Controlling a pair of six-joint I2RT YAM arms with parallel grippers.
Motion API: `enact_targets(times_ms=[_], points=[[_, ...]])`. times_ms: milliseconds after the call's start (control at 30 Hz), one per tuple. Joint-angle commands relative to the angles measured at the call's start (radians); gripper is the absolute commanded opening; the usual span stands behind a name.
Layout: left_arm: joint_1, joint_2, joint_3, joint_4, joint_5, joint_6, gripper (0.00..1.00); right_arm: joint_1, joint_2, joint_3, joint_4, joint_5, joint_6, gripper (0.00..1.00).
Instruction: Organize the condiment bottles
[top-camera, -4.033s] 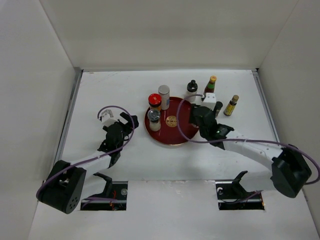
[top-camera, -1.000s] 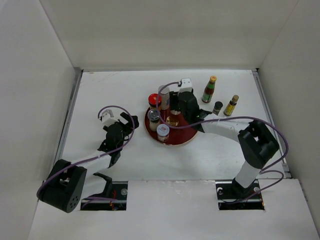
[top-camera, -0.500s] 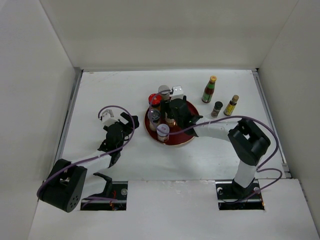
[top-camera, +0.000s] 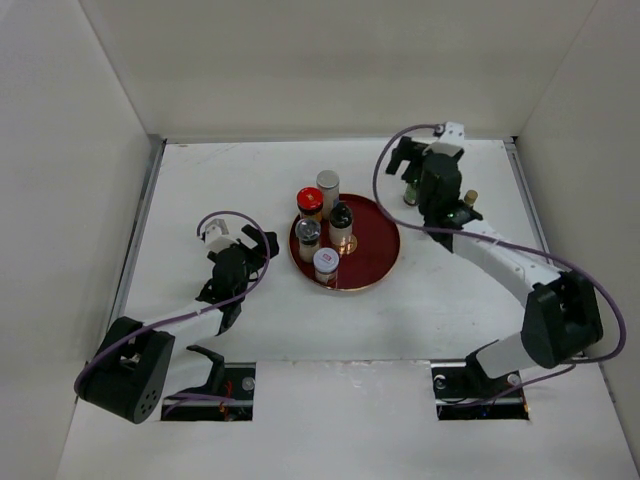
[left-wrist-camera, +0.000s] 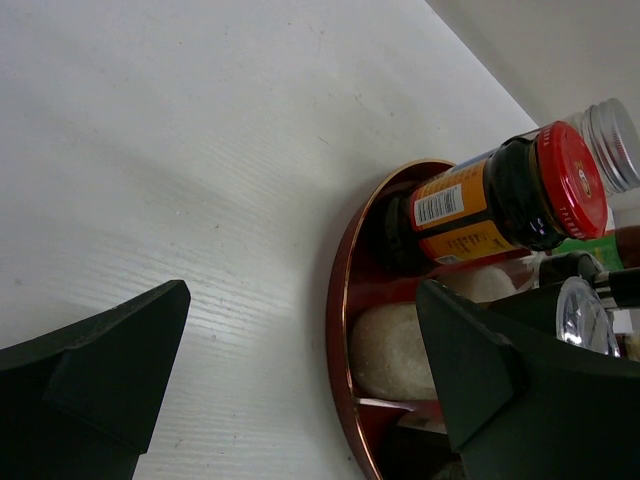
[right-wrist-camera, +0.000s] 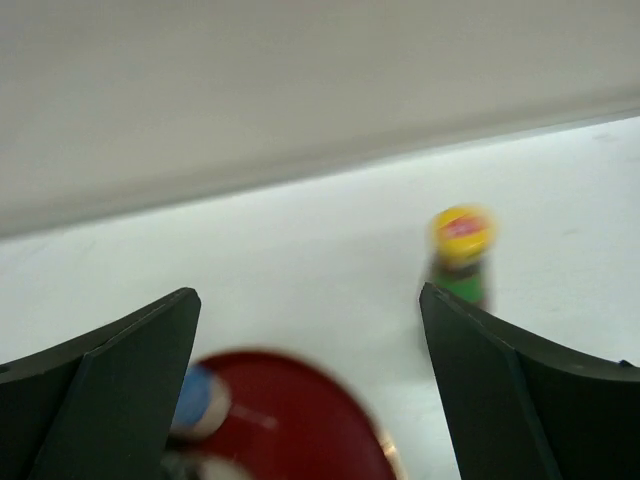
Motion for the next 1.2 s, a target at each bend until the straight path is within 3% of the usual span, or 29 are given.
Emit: enact_targets(times_ms=[0, 200, 500, 567, 700, 800, 1033, 1167], points=[[-0.004, -0.009, 0.008, 0.063, 0.013, -0.009, 1.0, -0.115, 0.036, 0.085, -0.008, 0.047, -0.035, 0.99], [-0.002, 0.014, 0.014, 0.063, 0.016, -0.009, 1.0, -0.247, 0.203, 0.226, -0.06, 0.031, -0.116, 1.0], [-0.004, -0.008, 0.008, 0.065, 0.01, -0.009, 1.0, -0.27, 0.351, 0.3, -0.074, -0.08, -0.108, 0.95], [-0.004, 0.003, 0.011, 0.065, 0.008, -0.009, 1.0, -0.27, 0.368, 0.3, -0.064, -0.077, -0.11, 0.85], [-0.004, 0.001, 0.011, 0.065, 0.016, -0.009, 1.0, -0.27, 0.375, 0.297, -0.045, -0.063, -0.105, 0.53], [-0.002, 0.009, 0.012, 0.065, 0.013, -0.009, 1.0, -0.262, 0.332, 0.265, 0.004, -0.025, -0.115, 0.38], [-0.001, 0.014, 0.016, 0.065, 0.015, -0.009, 1.0, -0.169, 0.133, 0.187, 0.083, -0.002, -0.108, 0.32], [-0.005, 0.011, 0.016, 0.065, 0.019, -0.01, 1.0, -0.081, 0.107, 0.164, 0.084, -0.022, -0.102, 0.33]])
